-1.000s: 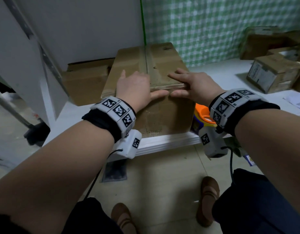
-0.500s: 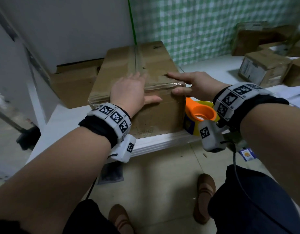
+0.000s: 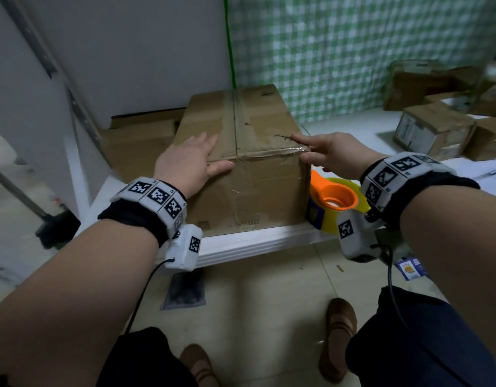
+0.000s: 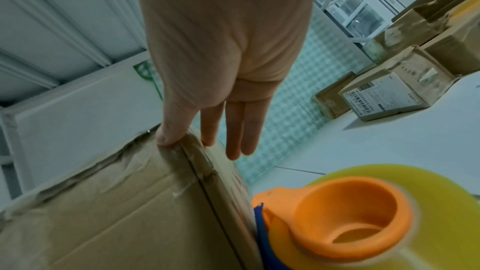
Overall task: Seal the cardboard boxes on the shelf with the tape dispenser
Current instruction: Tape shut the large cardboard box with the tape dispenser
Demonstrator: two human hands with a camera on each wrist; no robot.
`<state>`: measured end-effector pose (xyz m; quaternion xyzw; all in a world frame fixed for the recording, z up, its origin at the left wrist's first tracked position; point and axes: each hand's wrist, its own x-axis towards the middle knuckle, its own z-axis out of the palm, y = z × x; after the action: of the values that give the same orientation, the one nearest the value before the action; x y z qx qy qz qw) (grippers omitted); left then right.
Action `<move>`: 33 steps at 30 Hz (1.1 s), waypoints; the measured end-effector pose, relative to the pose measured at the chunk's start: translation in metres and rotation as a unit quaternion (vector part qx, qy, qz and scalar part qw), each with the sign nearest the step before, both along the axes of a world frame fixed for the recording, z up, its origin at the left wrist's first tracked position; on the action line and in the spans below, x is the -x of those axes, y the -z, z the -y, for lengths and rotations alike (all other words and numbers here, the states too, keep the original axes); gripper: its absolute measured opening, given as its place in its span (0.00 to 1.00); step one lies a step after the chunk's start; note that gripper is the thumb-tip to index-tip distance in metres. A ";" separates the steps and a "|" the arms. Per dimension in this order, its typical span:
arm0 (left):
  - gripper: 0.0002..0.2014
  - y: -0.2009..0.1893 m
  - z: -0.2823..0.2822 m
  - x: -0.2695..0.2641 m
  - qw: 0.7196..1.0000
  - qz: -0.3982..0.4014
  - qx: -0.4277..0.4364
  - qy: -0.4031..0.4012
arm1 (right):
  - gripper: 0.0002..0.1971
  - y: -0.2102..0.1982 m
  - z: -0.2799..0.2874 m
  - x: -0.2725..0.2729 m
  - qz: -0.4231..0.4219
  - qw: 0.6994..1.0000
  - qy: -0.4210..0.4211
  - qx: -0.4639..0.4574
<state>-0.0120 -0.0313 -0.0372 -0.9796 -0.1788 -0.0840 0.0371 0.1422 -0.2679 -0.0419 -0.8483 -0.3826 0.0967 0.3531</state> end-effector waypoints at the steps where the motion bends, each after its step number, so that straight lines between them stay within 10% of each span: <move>1: 0.48 0.001 -0.006 0.006 1.000 0.003 0.010 -0.007 | 0.24 0.001 0.000 0.001 0.001 1.000 0.006 -0.009; 12: 0.27 0.009 -0.020 0.035 0.974 0.119 0.190 -0.015 | 0.26 0.015 0.002 0.015 -0.076 0.993 0.066 -0.063; 23: 0.29 0.014 -0.015 0.035 0.955 0.172 0.238 -0.031 | 0.30 0.070 0.009 0.015 0.108 0.937 0.107 0.315; 33: 0.32 -0.004 0.019 0.025 0.971 0.117 0.208 0.002 | 0.17 0.032 0.027 0.000 0.118 0.948 0.254 0.152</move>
<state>-0.0369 -0.0503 -0.0330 -0.9494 -0.1937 -0.1593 -0.1889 0.1424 -0.2953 -0.0738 -0.9663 -0.1740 -0.0405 0.1853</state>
